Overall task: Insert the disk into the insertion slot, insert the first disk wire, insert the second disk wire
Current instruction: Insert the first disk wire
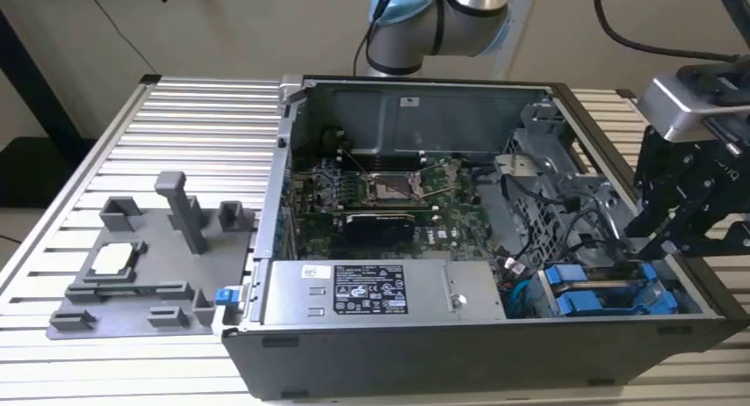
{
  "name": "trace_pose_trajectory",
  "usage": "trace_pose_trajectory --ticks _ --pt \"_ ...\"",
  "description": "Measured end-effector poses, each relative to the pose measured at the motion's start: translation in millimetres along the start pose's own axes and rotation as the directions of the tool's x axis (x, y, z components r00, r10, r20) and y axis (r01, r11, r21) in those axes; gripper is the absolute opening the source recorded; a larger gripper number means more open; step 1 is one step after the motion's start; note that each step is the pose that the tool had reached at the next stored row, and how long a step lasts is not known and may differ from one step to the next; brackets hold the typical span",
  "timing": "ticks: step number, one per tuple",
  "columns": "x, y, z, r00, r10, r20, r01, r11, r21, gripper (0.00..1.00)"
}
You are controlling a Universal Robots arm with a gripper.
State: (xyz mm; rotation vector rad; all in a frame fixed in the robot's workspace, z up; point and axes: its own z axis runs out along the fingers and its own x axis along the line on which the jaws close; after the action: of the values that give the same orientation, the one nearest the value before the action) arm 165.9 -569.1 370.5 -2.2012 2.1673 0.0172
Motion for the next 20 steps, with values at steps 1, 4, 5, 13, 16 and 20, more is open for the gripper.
trace_pose_trajectory --ticks 1,4,5,13,16,20 --pt "-0.2 0.0 -3.8 1.0000 0.000 -0.0002 0.000 1.0000 0.0000 0.33" --pt "-0.7 0.0 -15.1 1.0000 0.000 -0.0001 0.000 1.0000 0.0000 0.33" --pt "-0.9 0.0 -18.9 1.0000 0.000 -0.0002 0.000 1.0000 0.0001 0.33" --pt "-1.5 0.5 -25.3 1.0000 0.000 -0.0007 0.000 1.0000 0.0000 0.33" --pt "-2.0 0.5 -25.5 1.0000 0.000 -0.0010 0.000 1.0000 0.0000 0.33" --pt "-7.3 0.5 -25.1 1.0000 0.000 -0.0010 0.000 1.0000 0.0000 0.33"
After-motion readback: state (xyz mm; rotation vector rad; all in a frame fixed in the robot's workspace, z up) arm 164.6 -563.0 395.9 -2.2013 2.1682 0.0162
